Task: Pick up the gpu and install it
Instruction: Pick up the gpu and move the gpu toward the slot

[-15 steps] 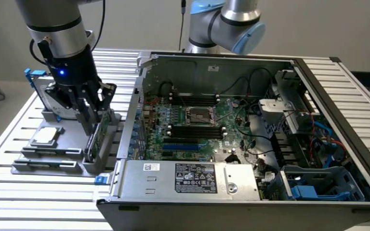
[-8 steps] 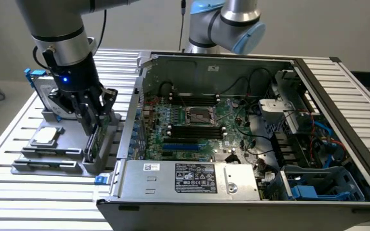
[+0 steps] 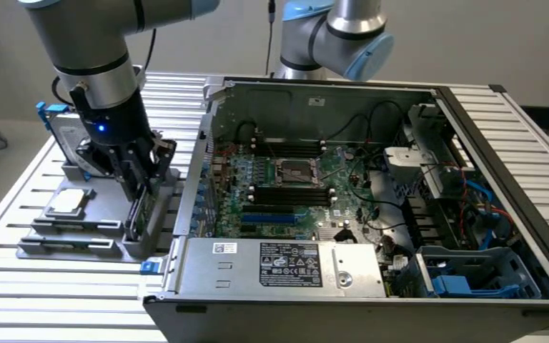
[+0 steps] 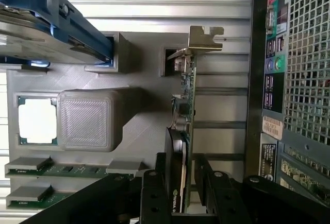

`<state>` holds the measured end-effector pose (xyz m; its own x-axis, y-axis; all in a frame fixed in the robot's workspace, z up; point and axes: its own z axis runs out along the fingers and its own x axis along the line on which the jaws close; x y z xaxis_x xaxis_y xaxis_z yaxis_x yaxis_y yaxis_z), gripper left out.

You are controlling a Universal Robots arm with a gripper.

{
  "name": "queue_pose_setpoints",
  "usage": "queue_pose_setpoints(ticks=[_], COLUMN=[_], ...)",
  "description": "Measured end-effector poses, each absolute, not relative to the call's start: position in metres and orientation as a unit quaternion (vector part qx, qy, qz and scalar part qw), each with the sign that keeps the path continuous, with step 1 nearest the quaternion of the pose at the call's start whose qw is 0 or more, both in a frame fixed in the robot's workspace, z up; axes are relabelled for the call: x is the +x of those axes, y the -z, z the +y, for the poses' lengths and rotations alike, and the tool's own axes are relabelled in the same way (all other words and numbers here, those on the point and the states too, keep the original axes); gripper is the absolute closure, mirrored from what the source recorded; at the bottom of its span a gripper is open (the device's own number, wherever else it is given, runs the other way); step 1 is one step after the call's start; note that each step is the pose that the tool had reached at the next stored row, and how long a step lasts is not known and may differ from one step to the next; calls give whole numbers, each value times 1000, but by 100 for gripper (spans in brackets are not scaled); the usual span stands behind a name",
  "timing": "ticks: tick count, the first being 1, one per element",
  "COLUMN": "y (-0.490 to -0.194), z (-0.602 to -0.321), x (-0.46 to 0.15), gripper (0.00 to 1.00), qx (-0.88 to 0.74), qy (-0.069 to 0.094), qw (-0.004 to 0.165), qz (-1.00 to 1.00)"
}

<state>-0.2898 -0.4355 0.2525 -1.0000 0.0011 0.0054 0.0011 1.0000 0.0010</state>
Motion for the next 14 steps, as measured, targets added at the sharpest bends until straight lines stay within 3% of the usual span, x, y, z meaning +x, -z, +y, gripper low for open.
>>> queue_pose_setpoints(ticks=[14], y=[-245], z=[-435], x=[-290], gripper=[66], qx=[-1], qy=[1], qw=[7], qz=[-1000])
